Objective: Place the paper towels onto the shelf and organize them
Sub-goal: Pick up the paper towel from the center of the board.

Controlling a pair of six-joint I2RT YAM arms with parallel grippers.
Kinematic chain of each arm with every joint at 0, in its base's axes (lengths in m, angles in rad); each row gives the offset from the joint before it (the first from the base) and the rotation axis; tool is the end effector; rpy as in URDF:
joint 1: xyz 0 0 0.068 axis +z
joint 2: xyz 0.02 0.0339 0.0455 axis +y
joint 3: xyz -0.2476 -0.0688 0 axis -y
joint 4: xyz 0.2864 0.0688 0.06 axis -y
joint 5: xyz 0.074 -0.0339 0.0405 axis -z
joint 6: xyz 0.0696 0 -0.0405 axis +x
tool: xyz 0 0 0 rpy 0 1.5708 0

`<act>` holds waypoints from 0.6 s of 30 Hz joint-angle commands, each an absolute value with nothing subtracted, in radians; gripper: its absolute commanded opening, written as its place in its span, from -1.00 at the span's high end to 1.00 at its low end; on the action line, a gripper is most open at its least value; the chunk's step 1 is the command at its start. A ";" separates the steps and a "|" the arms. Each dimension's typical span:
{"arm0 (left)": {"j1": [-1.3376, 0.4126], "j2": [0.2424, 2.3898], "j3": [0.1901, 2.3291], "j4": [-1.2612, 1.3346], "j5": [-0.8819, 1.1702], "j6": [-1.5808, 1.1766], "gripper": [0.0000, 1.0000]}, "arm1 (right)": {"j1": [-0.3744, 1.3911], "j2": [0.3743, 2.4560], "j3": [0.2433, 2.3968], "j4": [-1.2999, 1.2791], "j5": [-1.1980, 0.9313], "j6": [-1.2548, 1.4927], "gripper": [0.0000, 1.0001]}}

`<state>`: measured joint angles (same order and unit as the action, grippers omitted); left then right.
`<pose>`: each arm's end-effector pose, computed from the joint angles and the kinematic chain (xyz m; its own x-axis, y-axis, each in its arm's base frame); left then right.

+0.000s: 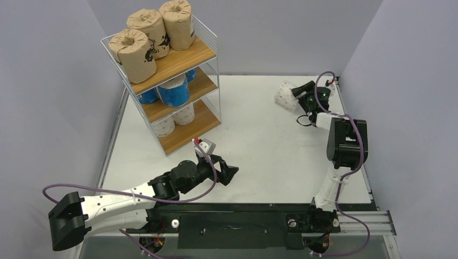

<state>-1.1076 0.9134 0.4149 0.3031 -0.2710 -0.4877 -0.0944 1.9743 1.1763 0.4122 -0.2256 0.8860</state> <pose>0.1450 -0.2487 0.1979 -0.4256 -0.1584 -0.8910 0.6172 0.6692 -0.4138 0.4908 -0.0308 0.1247 -0.3256 0.7891 -0.5208 0.2178 0.5986 0.7709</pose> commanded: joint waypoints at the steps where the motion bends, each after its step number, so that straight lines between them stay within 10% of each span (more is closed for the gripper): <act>1: -1.114 0.916 0.428 0.375 -0.296 -0.475 -0.94 | -0.108 2.006 1.210 0.535 -0.278 0.918 -0.35; 18: -1.125 0.898 0.420 0.373 -0.318 -0.474 -0.94 | -0.115 1.931 1.090 0.656 -0.272 0.953 0.30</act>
<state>-1.1126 0.9176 0.4149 0.3180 -0.3019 -0.4854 -0.1108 2.0216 1.1305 0.5694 -0.2790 0.9607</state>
